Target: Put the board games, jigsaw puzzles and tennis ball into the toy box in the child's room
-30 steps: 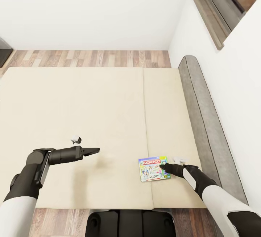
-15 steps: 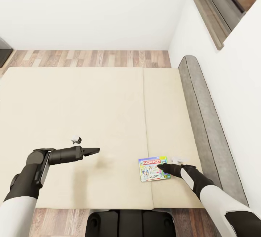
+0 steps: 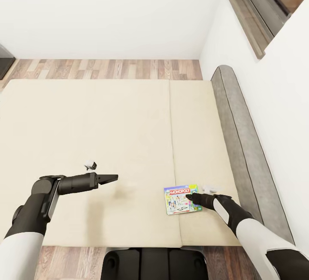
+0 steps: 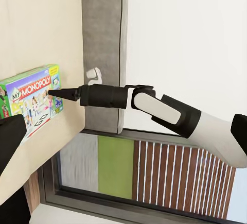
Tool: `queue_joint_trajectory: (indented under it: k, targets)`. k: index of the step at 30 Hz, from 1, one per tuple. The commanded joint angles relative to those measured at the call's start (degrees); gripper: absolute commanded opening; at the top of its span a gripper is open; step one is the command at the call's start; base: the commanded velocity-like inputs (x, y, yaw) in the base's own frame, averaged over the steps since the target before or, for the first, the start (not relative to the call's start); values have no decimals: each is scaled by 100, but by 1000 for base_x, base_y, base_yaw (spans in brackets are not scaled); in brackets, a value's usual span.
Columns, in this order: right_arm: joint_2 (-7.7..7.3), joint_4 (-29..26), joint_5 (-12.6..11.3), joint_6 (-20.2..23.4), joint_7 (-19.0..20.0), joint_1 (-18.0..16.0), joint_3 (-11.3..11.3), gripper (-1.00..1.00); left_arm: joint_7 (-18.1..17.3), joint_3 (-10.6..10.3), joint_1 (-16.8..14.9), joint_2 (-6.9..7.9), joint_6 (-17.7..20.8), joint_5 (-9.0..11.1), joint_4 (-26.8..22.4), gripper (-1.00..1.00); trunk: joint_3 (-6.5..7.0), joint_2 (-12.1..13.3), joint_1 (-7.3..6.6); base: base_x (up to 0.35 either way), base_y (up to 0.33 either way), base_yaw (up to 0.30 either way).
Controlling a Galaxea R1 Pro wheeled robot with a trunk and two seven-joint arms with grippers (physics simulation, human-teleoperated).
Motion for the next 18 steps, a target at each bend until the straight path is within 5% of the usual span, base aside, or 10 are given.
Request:
queue_joint_trajectory:
  k: [1, 18]
  targets:
    - [-6, -8, -56, 26, -7, -1, 48, 100, -44, 6, -4, -2, 59, -47, -5, 100, -6, -9, 3, 0, 16, 0]
    - [-7, -8, -56, 28, -7, -1, 53, 100, -44, 8, -4, -3, 59, -51, -5, 100, -6, -9, 3, 0, 36, 0]
